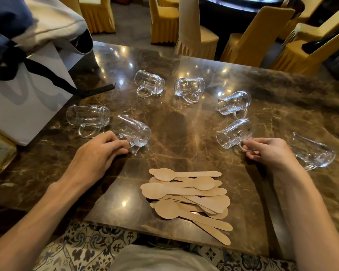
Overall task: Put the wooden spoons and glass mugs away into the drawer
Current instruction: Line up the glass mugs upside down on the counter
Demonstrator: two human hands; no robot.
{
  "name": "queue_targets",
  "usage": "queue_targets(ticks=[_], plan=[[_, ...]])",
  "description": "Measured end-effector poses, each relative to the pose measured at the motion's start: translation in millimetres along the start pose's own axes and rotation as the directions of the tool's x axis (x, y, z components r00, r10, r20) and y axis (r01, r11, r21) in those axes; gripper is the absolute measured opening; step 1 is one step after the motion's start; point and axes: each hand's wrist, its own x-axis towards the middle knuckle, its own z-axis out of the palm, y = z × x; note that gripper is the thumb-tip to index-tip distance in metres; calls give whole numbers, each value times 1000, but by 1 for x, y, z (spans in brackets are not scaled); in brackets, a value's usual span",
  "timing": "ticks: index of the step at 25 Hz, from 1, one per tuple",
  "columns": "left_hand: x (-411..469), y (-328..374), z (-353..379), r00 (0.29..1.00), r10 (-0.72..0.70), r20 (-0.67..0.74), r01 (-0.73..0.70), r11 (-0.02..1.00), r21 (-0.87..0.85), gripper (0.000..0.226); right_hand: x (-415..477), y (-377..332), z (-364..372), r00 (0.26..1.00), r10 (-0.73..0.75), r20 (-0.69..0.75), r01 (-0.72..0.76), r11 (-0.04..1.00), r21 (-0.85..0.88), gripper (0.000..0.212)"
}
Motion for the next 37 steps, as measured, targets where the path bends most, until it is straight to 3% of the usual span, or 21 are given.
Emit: queue_targets(ticks=[5,10,14,17,19,25,37], plan=[[12,0,1,994,-71,-89,57,987,-151,20,-25,-4,4,980,35,197,-91,954,285,17],[32,14,6,979,-186,-89,136,909,-395,23,-49,-13,30,939,-106,327,-33,919,394,29],[45,31,12,961,-271,-57,192,801,-567,22,-67,-24,60,895,-302,329,189,924,333,36],[54,42,16,950,-310,-32,193,665,-721,14,-70,-30,82,881,-418,224,366,899,239,21],[62,46,18,947,-319,-37,186,640,-746,11,-68,-30,93,874,-458,161,433,886,166,14],[78,44,27,952,-303,-41,175,650,-739,12,-55,-27,114,889,-451,75,446,892,73,10],[86,37,42,956,-292,-16,173,609,-774,8,-38,-23,129,881,-469,69,469,883,18,12]])
